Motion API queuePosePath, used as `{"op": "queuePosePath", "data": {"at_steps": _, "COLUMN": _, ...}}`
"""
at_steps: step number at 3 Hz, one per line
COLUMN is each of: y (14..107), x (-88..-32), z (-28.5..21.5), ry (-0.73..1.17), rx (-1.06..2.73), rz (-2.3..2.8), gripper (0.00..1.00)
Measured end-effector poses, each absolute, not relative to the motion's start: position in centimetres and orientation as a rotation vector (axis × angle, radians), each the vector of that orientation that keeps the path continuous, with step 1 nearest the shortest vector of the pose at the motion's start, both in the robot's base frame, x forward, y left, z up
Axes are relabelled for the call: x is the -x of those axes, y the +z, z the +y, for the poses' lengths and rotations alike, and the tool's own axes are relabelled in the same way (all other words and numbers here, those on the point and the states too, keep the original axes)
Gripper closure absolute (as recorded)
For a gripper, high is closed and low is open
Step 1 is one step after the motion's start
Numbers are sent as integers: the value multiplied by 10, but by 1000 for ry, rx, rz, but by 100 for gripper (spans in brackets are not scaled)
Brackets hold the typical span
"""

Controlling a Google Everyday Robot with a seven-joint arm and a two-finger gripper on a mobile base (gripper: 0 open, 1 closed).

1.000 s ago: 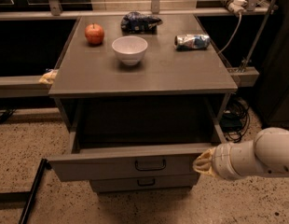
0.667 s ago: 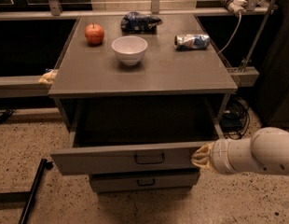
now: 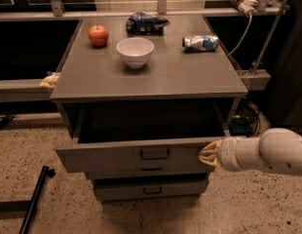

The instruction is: Close top drawer

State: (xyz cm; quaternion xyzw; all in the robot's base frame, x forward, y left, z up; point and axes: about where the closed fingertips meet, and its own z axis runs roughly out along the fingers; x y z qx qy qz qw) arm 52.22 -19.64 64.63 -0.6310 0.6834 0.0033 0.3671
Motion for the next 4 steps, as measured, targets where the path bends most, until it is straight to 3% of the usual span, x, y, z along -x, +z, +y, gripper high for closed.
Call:
{"op": "queuePosePath", "data": {"at_steps": 2, "y": 619, "x": -617, "z": -212, "ry": -4, "rx": 1631, "rz": 1760, "gripper": 100}}
{"op": "queuePosePath", "data": {"at_steps": 4, "y": 639, "x": -576, "z": -197, "ry": 54, "rx": 1624, "rz": 1768, "gripper": 100}}
